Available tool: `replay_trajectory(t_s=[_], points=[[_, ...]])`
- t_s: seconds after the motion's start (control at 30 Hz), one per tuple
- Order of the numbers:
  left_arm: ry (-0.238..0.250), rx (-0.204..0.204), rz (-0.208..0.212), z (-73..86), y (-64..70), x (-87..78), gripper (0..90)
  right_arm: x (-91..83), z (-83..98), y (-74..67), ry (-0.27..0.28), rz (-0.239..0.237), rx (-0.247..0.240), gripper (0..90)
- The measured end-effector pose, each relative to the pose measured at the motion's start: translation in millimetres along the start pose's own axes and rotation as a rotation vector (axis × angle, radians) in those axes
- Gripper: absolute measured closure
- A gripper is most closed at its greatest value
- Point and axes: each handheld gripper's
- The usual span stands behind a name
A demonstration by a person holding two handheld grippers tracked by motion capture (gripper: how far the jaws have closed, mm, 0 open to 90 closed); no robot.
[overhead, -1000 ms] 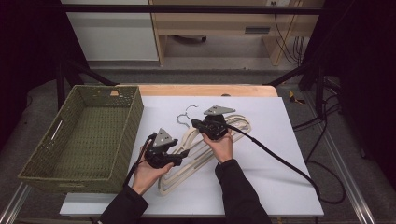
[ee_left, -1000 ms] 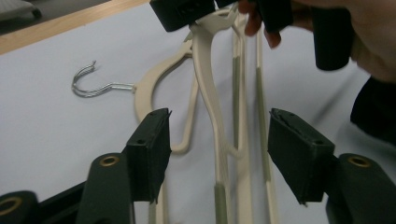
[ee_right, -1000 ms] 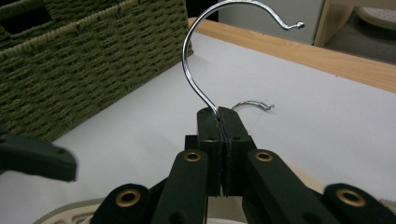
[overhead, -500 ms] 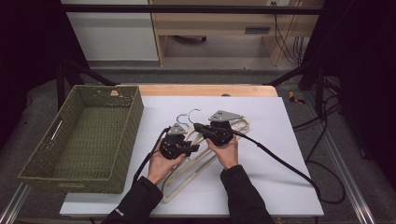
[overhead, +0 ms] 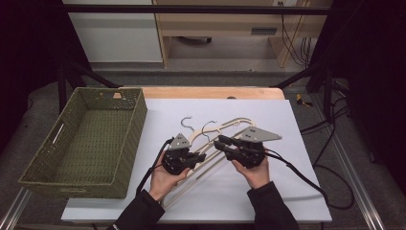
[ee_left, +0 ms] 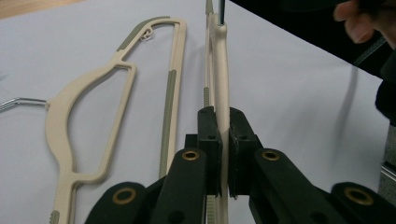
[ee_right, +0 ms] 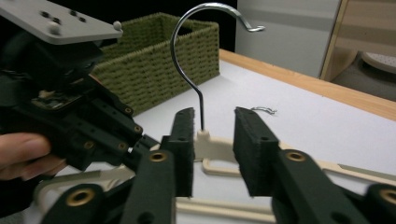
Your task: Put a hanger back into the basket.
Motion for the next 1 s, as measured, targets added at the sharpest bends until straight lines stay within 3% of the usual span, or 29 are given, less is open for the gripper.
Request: replay_trajectory(t_s=[0.17, 0.4, 0.7, 1.0], points=[[0.024, 0.038, -0.023, -6.8, 6.2, -13.5, 85.8, -34.7, 9.1, -5.4, 0.063, -0.007, 0.021, 47.6], [0.067, 0.066, -0.062, -20.9, 3.0, -40.6, 85.8, -57.4, 27.6, 3.1, 0.053, 0.06, 0.053, 20.7], [0.144, 0.087, -0.097, -49.3, -17.8, -94.4, 85.8, -73.5, 39.6, 11.1, 0.041, 0.119, 0.071, 8.9], [0.176, 0.087, -0.133, -67.1, -62.5, -137.7, 85.8, -93.0, 43.8, 17.3, 0.074, 0.167, 0.097, 7.0]])
Point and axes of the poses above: each handheld gripper's, and its own axes: x roughly forward along the jaws, z roughly out of its underside, y roughly to its right, and after that the axes turned 13 degrees about -z, right-handed
